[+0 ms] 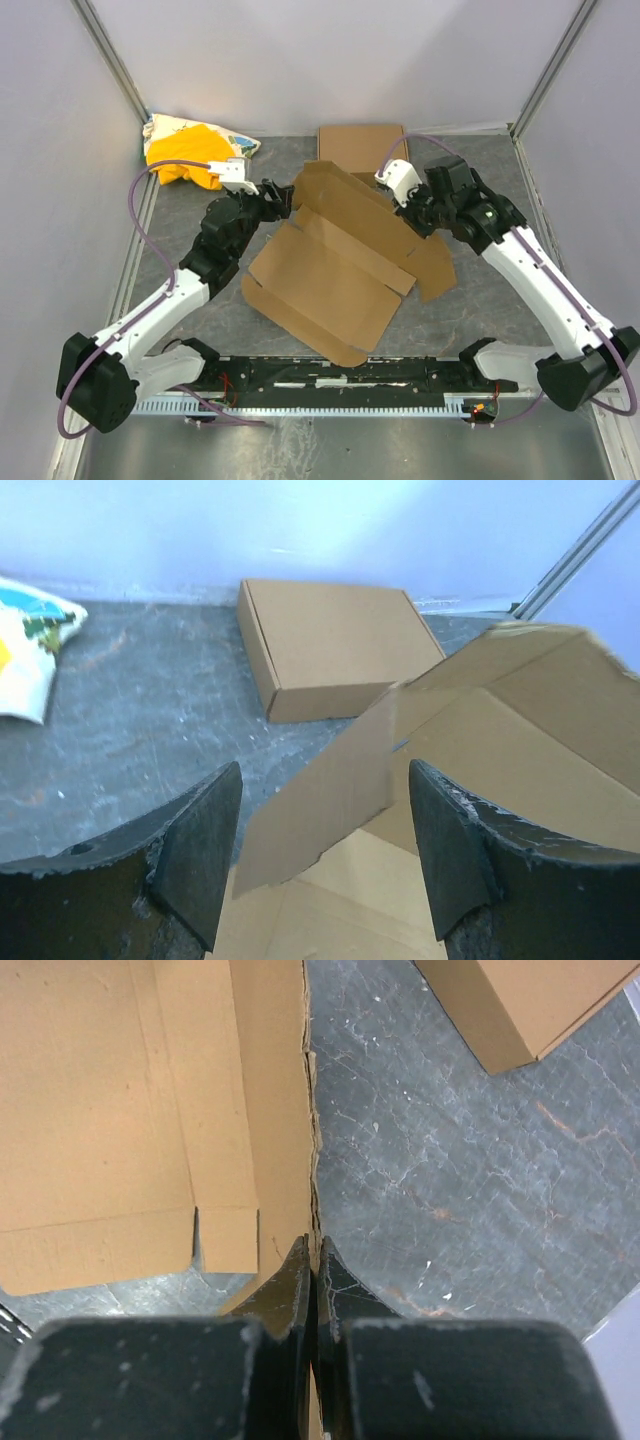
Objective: Fold the paper box
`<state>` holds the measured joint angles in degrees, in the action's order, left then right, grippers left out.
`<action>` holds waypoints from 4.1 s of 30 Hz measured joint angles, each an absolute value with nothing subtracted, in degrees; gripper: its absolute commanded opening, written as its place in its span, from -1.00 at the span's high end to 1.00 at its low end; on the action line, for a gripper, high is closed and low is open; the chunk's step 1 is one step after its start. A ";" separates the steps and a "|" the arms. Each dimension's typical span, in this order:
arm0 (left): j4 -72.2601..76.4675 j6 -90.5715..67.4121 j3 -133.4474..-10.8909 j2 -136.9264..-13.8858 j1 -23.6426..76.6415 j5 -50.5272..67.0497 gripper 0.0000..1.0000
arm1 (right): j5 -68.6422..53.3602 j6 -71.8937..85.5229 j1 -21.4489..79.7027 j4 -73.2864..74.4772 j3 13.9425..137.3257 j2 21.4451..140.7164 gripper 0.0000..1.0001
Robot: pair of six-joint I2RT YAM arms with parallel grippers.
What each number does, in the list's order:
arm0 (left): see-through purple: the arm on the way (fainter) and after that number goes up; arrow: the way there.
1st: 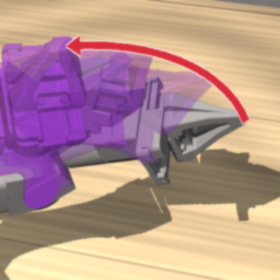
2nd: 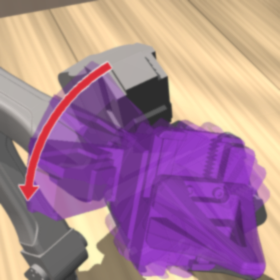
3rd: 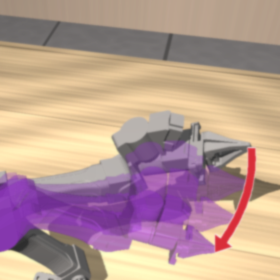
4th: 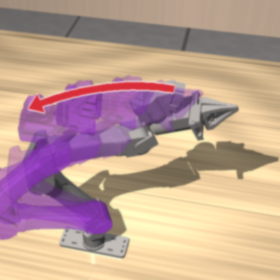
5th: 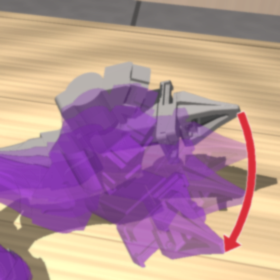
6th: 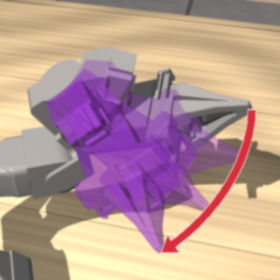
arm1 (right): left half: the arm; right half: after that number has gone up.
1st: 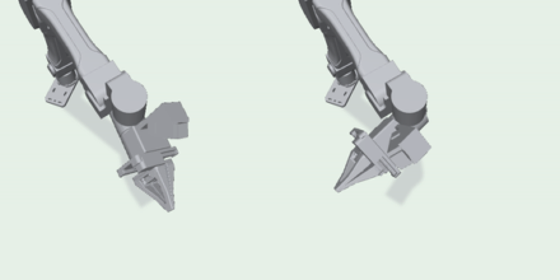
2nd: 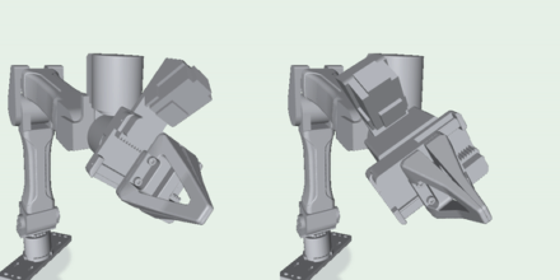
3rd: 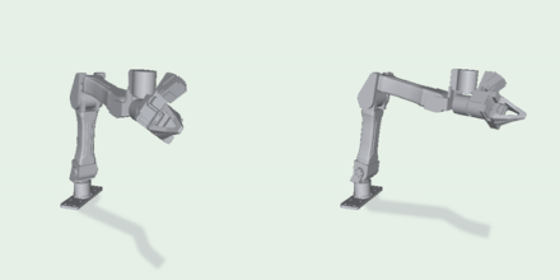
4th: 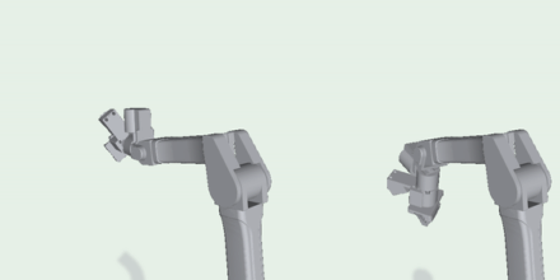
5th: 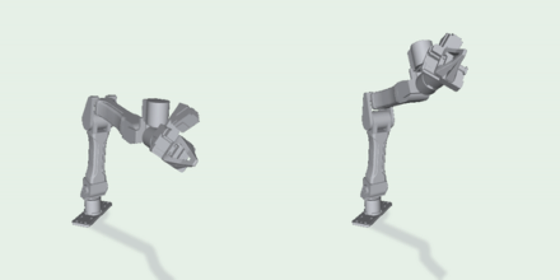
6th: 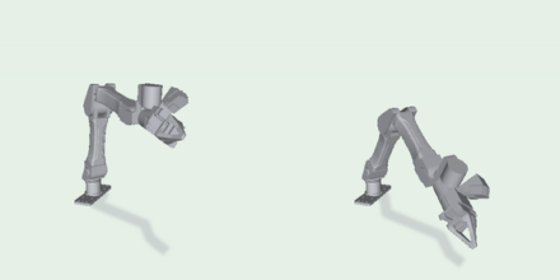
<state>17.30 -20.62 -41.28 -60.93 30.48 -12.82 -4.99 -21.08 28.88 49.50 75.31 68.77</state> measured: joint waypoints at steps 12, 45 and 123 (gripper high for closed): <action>11.51 -5.23 -47.59 -58.67 30.52 -4.80 -0.52 | -5.98 -28.75 28.93 51.88 85.67 79.88 0.97; -9.67 19.11 -62.81 -69.71 30.63 13.52 -0.64 | -15.42 -48.23 28.93 66.46 103.98 97.03 0.96; -39.13 -16.03 -84.42 -88.51 28.67 -7.40 0.94 | 9.87 -8.56 28.97 51.92 95.02 90.11 -0.43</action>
<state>-39.13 -16.03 -84.42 -88.51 28.67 -7.40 9.87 -8.56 28.97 51.92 95.02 90.11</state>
